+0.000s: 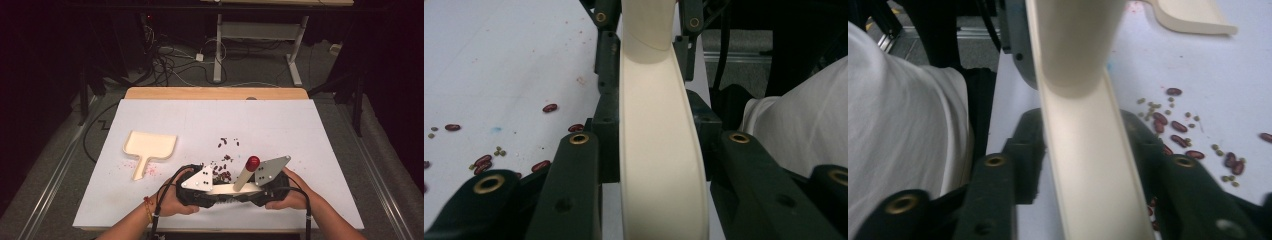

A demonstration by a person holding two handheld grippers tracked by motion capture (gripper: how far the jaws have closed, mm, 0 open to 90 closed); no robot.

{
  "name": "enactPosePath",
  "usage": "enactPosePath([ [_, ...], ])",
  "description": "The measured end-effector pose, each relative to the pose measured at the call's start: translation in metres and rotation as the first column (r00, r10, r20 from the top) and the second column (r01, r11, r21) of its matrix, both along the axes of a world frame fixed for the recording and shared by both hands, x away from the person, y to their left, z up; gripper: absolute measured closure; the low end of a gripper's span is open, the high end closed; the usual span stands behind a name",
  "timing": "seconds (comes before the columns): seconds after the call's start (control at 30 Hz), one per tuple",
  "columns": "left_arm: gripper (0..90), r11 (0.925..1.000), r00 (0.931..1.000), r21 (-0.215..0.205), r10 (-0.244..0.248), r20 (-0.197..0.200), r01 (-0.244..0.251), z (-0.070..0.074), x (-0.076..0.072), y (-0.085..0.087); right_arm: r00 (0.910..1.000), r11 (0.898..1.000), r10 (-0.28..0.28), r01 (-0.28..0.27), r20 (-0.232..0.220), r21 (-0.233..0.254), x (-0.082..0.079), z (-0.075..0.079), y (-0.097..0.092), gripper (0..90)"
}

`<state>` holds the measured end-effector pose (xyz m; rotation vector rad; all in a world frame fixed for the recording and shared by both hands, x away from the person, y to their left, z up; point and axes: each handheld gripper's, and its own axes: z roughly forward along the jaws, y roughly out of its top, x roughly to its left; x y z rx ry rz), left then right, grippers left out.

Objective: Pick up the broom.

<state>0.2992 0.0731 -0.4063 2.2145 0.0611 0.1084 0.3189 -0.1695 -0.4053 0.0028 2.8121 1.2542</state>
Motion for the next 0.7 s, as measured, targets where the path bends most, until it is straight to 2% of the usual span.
enactPosePath([
  [0.07, 64.6, 1.0, 1.0, 0.002, -0.003, -0.003, 0.003, -0.001, 0.0, 0.0, 0.9999, 1.0, 0.01, -0.009, 0.004, -0.008, -0.001, -0.002, 0.001, 64.9],
  [0.17, 61.6, 0.9999, 0.9999, 0.006, 0.011, 0.011, -0.011, -0.002, 0.001, 0.0, 0.9999, 1.0, -0.005, 0.005, 0.009, -0.016, -0.003, -0.004, 0.002, 66.4],
  [0.23, 59.8, 0.9993, 0.9989, 0.009, 0.037, 0.027, -0.037, -0.002, 0.002, 0.001, 0.9997, 1.0, -0.006, 0.007, 0.024, -0.019, -0.003, -0.004, 0.002, 66.8],
  [0.3, 56.0, 0.9977, 0.9972, -0.006, 0.068, 0.031, -0.068, 0.0, 0.004, 0.005, 0.9987, 0.999, -0.039, 0.04, 0.033, -0.022, -0.003, -0.002, 0.002, 67.0],
  [0.37, 49.8, 0.9941, 0.9927, -0.017, 0.108, 0.053, -0.107, 0.003, 0.005, 0.009, 0.9951, 0.997, -0.081, 0.082, 0.056, -0.014, -0.002, -0.001, 0.001, 67.1],
  [0.4, 47.3, 0.9903, 0.9868, -0.02, 0.139, 0.084, -0.137, 0.008, 0.003, 0.013, 0.994, 0.995, -0.093, 0.094, 0.057, -0.013, -0.001, 0.0, 0.0, 67.1],
  [0.43, 44.5, 0.9903, 0.9868, -0.02, 0.139, 0.084, -0.137, 0.008, 0.003, 0.013, 0.9934, 0.996, -0.094, 0.094, 0.067, -0.007, 0.001, 0.001, -0.001, 67.1],
  [0.47, 41.2, 0.9858, 0.9795, -0.028, 0.168, 0.112, -0.166, 0.011, 0.002, 0.018, 0.9917, 0.994, -0.111, 0.112, 0.064, -0.004, 0.002, 0.002, -0.003, 67.1],
  [0.5, 39.2, 0.9828, 0.9754, -0.03, 0.185, 0.12, -0.182, 0.012, 0.002, 0.02, 0.9886, 0.99, -0.141, 0.141, 0.053, -0.003, 0.001, 0.003, -0.004, 67.1],
  [0.53, 37.4, 0.9828, 0.9754, -0.03, 0.185, 0.12, -0.182, 0.012, 0.002, 0.02, 0.9886, 0.99, -0.141, 0.141, 0.053, -0.003, 0.001, 0.003, -0.004, 67.1],
  [0.57, 32.9, 0.9708, 0.9569, -0.022, 0.239, 0.165, -0.239, 0.011, 0.0, 0.026, 0.9861, 0.989, -0.151, 0.151, 0.069, 0.008, 0.005, 0.006, -0.008, 67.1],
  [0.6, 30.8, 0.9708, 0.9569, -0.022, 0.239, 0.165, -0.239, 0.011, 0.0, 0.026, 0.9841, 0.987, -0.162, 0.162, 0.073, 0.008, 0.006, 0.007, -0.01, 67.1],
  [0.63, 29.9, 0.9597, 0.9421, -0.02, 0.279, 0.186, -0.28, 0.009, -0.001, 0.032, 0.9811, 0.983, -0.183, 0.182, 0.064, 0.012, 0.006, 0.008, -0.012, 67.1],
  [0.67, 28.4, 0.9597, 0.9421, -0.02, 0.279, 0.186, -0.28, 0.009, -0.001, 0.032, 0.9802, 0.982, -0.188, 0.187, 0.063, 0.018, 0.007, 0.01, -0.014, 67.1],
  [0.7, 26.5, 0.9525, 0.9327, -0.02, 0.302, 0.198, -0.304, 0.008, -0.002, 0.036, 0.9766, 0.979, -0.206, 0.205, 0.062, 0.023, 0.008, 0.011, -0.016, 67.1],
])
